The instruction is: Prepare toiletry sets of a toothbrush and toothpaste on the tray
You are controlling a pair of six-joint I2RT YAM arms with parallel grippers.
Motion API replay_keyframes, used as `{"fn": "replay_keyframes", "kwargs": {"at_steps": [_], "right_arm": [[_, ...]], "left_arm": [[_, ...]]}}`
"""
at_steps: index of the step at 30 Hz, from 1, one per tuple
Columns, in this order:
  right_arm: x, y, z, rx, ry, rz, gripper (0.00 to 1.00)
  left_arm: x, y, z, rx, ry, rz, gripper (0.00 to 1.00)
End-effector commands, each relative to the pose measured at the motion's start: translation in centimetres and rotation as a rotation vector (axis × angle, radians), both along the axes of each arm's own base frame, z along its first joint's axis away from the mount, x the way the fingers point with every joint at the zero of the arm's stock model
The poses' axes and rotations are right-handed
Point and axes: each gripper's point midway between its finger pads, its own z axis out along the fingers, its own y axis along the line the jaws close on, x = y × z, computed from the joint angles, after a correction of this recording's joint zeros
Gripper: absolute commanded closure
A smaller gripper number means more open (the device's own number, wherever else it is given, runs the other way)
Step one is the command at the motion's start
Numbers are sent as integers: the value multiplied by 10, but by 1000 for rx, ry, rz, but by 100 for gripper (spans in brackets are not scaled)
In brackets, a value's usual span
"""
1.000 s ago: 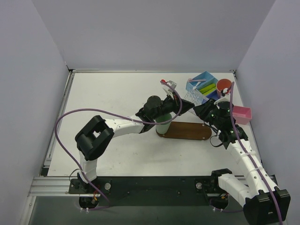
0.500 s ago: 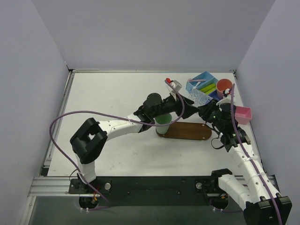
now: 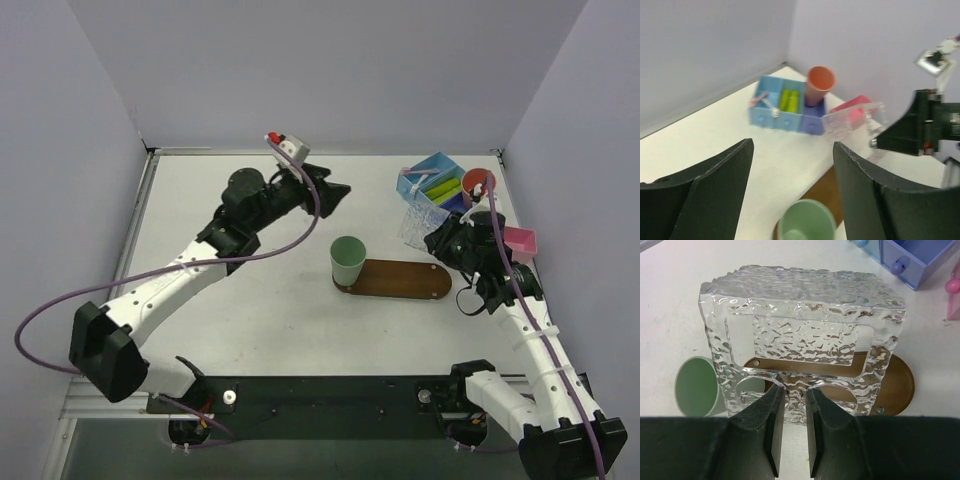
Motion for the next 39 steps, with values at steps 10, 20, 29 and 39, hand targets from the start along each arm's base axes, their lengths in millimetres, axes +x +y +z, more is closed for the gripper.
{"fn": "replay_keyframes", "kwargs": {"at_steps": [10, 20, 29, 39], "right_arm": [[-16, 31, -21, -36, 301, 158, 100], [-22, 49, -59, -95, 530, 208, 100], [-22, 48, -71, -162, 614, 199, 100], [-20, 56, -83, -187, 667, 213, 100]], "left_arm": [[29, 211, -104, 338, 231, 590, 24], [27, 216, -112, 406, 236, 624, 24], [25, 211, -114, 407, 246, 599, 24], [22, 206, -110, 387, 244, 573, 22]]}}
